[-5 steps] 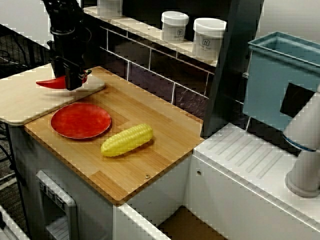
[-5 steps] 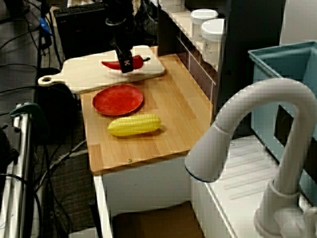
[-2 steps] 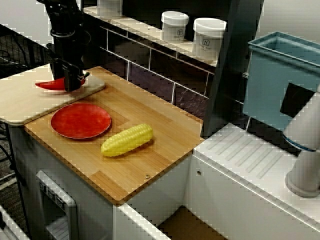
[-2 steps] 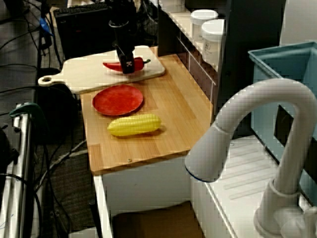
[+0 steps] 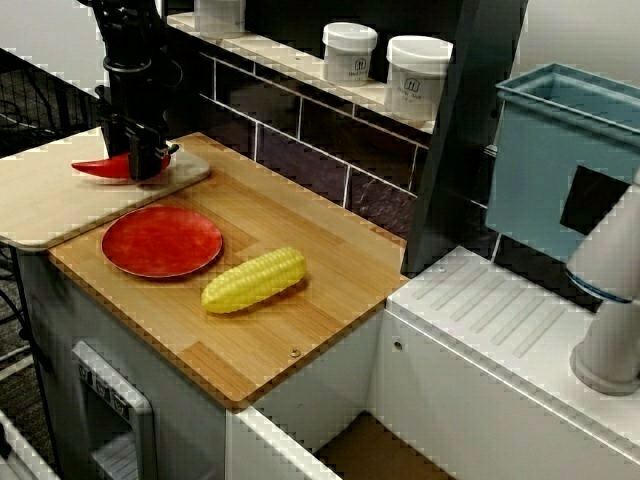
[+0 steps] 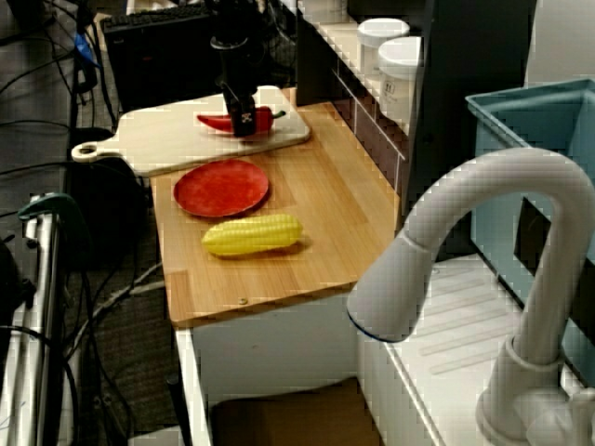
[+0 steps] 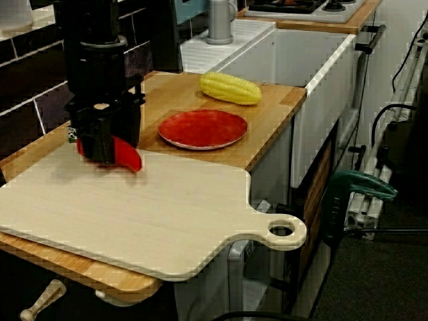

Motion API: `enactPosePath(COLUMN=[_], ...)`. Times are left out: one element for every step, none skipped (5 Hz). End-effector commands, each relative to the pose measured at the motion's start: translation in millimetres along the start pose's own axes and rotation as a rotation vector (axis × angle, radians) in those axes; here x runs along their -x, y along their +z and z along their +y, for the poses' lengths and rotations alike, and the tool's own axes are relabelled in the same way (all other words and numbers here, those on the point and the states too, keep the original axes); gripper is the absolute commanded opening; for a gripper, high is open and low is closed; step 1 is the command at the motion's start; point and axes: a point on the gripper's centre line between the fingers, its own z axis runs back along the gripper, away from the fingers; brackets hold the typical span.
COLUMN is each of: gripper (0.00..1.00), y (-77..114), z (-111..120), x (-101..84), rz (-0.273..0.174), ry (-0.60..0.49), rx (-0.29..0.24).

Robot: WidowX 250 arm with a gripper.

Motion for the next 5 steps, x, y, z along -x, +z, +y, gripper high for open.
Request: enactPosePath(gripper=[1.0, 1.0, 1.0, 1.0, 1.0], y=[14.2, 11.9, 15.6, 22.9, 32.1], z=[2, -4, -12, -22, -28], x=[-4.0, -4.0, -3.9, -1.9, 1.7], rz=[-0.029, -0.052, -0.072, -0.097, -0.134], ry=[-0.019, -0.053, -0.105, -0.179, -0.214], rx=[-0.025, -0.013, 0.033, 0.043, 0.007])
